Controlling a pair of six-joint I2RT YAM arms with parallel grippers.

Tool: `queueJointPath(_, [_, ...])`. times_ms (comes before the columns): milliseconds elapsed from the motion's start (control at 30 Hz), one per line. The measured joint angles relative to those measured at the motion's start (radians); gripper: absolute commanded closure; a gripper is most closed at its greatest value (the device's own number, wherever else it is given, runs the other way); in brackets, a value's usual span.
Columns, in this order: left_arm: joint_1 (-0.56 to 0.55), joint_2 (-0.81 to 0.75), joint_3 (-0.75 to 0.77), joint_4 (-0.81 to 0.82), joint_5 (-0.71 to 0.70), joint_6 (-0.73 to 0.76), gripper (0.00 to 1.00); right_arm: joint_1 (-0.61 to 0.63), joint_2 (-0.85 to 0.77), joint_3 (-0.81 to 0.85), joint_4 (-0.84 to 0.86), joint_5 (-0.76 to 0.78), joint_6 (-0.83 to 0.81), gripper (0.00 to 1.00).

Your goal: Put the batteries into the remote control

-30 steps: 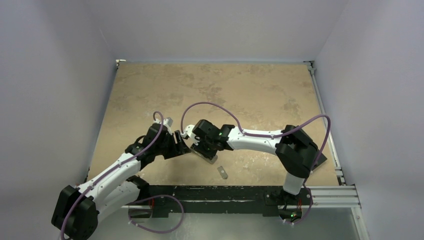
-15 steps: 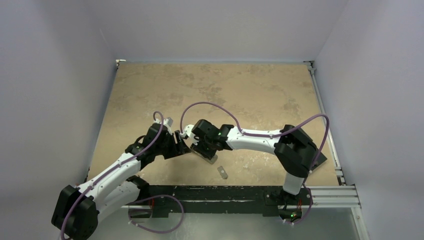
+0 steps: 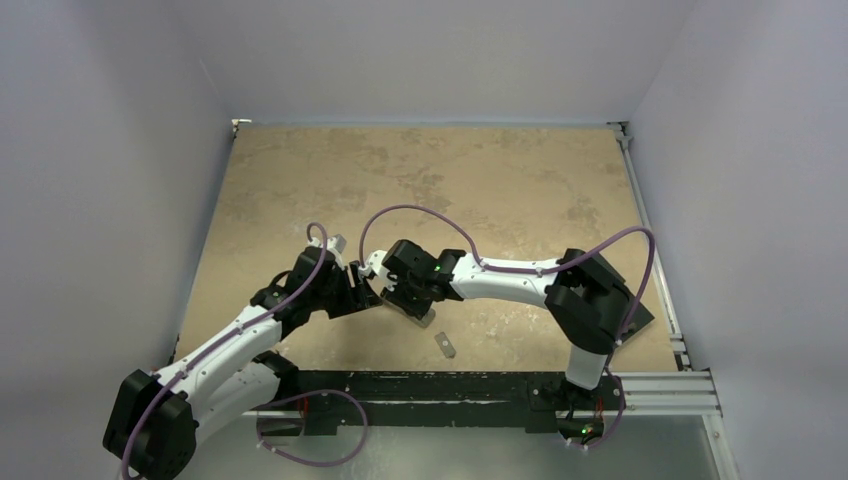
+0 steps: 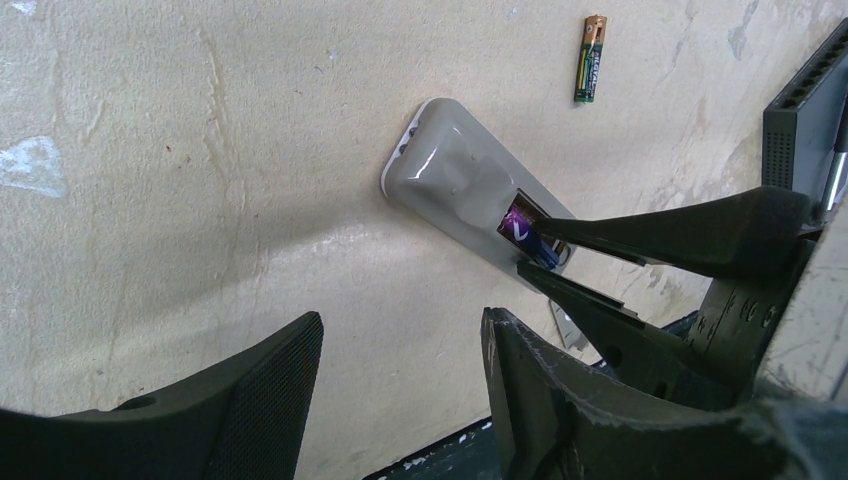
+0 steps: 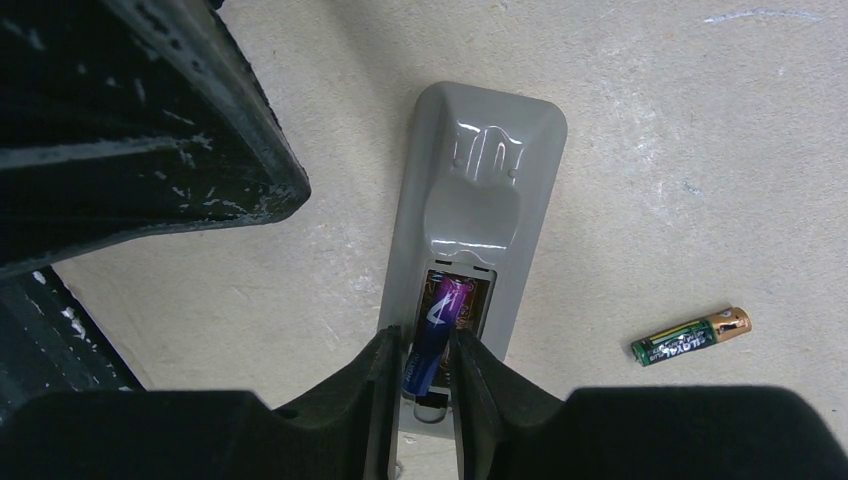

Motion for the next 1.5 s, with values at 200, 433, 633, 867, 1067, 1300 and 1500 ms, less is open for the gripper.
queueJointPath(200, [0.0, 0.001, 0.0, 0.0, 0.0, 0.0, 0.41, 0.0, 0.0, 0.0, -0.001, 0.0, 0.001, 0.76])
queueJointPath(433, [0.0, 0.001, 0.0, 0.0, 0.0, 0.0, 0.41, 0.0, 0.0, 0.0, -0.002, 0.0, 0.001, 0.77])
queueJointPath(633, [0.0, 0.001, 0.0, 0.0, 0.0, 0.0, 0.41, 0.0, -0.001, 0.0, -0.003, 0.002, 0.0, 0.79])
queueJointPath(867, [0.0, 0.002, 0.0, 0.0, 0.0, 0.0, 0.41, 0.0, -0.004, 0.0, -0.007, 0.002, 0.0, 0.83])
queueJointPath(1067, [0.0, 0.005, 0.0, 0.0, 0.0, 0.0, 0.41, 0.0, -0.007, 0.0, -0.011, 0.003, 0.0, 0.83])
queueJointPath(1300, [0.0, 0.01, 0.0, 0.0, 0.001, 0.0, 0.41, 0.0, -0.007, 0.0, -0.011, 0.003, 0.0, 0.82])
queueJointPath(1500, [0.0, 0.017, 0.0, 0.001, 0.003, 0.0, 0.41, 0.0, -0.007, 0.0, -0.011, 0.003, 0.0, 0.8])
